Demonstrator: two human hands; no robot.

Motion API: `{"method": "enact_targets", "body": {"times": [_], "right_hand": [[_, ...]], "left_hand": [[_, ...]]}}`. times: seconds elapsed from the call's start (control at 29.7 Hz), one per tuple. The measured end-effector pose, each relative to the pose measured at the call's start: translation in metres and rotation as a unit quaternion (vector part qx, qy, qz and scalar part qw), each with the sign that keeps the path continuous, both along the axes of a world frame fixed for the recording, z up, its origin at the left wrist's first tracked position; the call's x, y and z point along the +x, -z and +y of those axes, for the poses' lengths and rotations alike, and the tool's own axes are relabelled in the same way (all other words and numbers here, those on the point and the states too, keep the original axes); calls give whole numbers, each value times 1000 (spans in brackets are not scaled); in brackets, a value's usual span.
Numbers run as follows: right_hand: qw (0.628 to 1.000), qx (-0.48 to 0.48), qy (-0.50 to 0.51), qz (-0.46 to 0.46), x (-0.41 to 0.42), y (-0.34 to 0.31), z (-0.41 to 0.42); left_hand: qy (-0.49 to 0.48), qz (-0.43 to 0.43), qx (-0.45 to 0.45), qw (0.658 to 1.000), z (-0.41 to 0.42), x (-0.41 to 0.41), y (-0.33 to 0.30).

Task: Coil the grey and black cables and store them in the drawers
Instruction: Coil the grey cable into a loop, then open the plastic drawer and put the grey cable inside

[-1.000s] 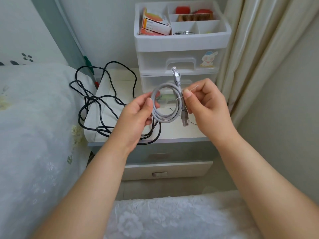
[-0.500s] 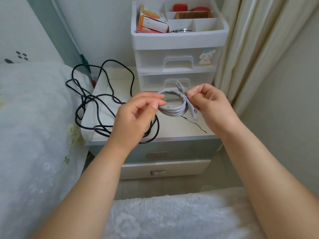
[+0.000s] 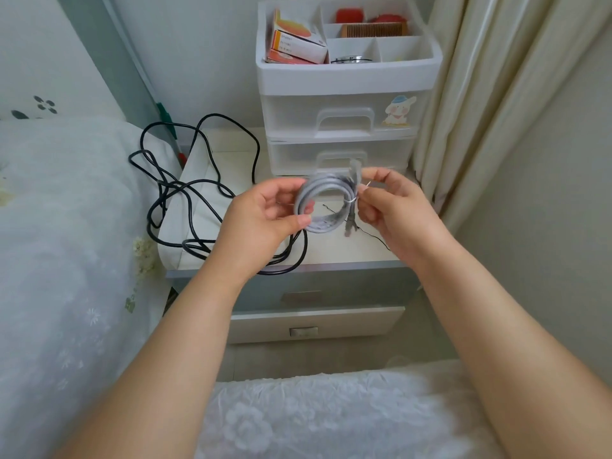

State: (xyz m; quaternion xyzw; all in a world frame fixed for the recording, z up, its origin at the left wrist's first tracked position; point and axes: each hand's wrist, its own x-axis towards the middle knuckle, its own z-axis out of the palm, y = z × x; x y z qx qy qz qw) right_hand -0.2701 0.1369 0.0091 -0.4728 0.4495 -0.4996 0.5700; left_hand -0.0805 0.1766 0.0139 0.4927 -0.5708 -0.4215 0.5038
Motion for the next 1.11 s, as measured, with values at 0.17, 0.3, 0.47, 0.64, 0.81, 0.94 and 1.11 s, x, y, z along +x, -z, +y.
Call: {"method": "enact_targets", "body": {"times": [0.17, 0.3, 0.47, 0.64, 0.81, 0.94, 1.11], "right_hand": [[956, 235, -52, -166, 2, 2, 0], [982, 163, -6, -93, 10, 8, -1], [971, -83, 146, 171, 28, 9, 2], [938, -197, 137, 249, 45, 16, -1], [889, -185, 135, 397, 56, 17, -9], [864, -146, 105, 470, 69, 17, -15], [975, -47, 32, 215, 60, 4, -37]], "left_hand": [[-12, -110, -103, 988, 1, -1, 2], [-42, -86, -82, 992, -2, -1, 1], [-87, 20, -32, 996, -9, -4, 0], [-107, 84, -7, 991, -15, -5, 2], [-88, 89, 14, 992, -23, -3, 3], [-91, 54, 21, 994, -28, -2, 9], [-168, 42, 18, 985, -40, 16, 6]]}}
